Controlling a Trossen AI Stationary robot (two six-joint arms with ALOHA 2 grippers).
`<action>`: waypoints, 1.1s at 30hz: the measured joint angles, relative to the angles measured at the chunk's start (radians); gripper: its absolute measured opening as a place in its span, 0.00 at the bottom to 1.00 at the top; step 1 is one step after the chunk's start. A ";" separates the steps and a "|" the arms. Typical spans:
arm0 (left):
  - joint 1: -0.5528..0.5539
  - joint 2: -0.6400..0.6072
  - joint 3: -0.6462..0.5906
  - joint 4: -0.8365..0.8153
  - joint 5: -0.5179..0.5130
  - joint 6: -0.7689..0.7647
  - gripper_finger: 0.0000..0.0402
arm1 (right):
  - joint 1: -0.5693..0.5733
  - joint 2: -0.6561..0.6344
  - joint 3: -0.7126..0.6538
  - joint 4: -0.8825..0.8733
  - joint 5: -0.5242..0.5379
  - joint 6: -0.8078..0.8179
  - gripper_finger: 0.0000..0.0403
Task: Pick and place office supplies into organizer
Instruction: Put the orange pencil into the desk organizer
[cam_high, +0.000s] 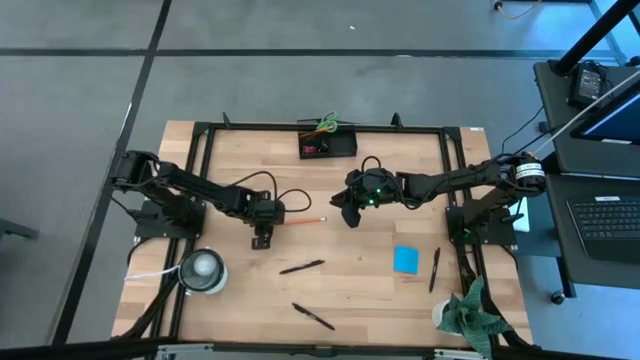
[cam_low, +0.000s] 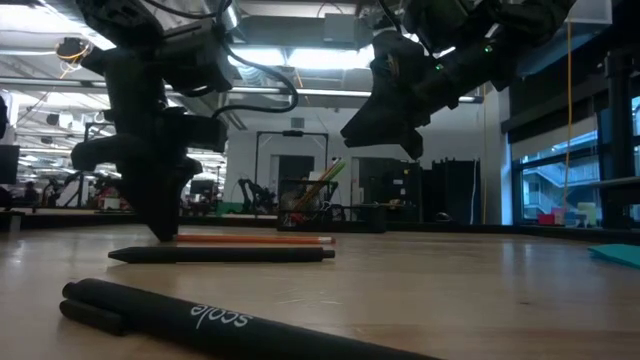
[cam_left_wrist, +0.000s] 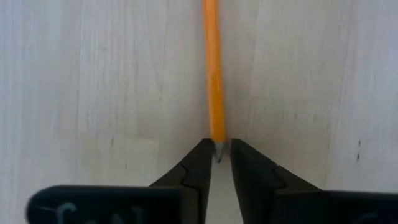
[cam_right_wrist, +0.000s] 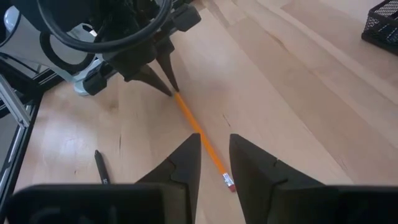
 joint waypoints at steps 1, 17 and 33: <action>0.000 0.000 0.000 0.001 -0.001 0.000 0.11 | 0.000 0.000 0.000 0.000 0.000 0.000 0.22; 0.001 0.001 -0.002 -0.002 0.000 0.002 0.01 | 0.008 0.000 0.000 -0.022 -0.036 0.024 0.22; 0.001 0.001 -0.002 0.005 0.001 -0.001 0.01 | 0.016 0.028 -0.002 -0.048 -0.018 0.029 0.38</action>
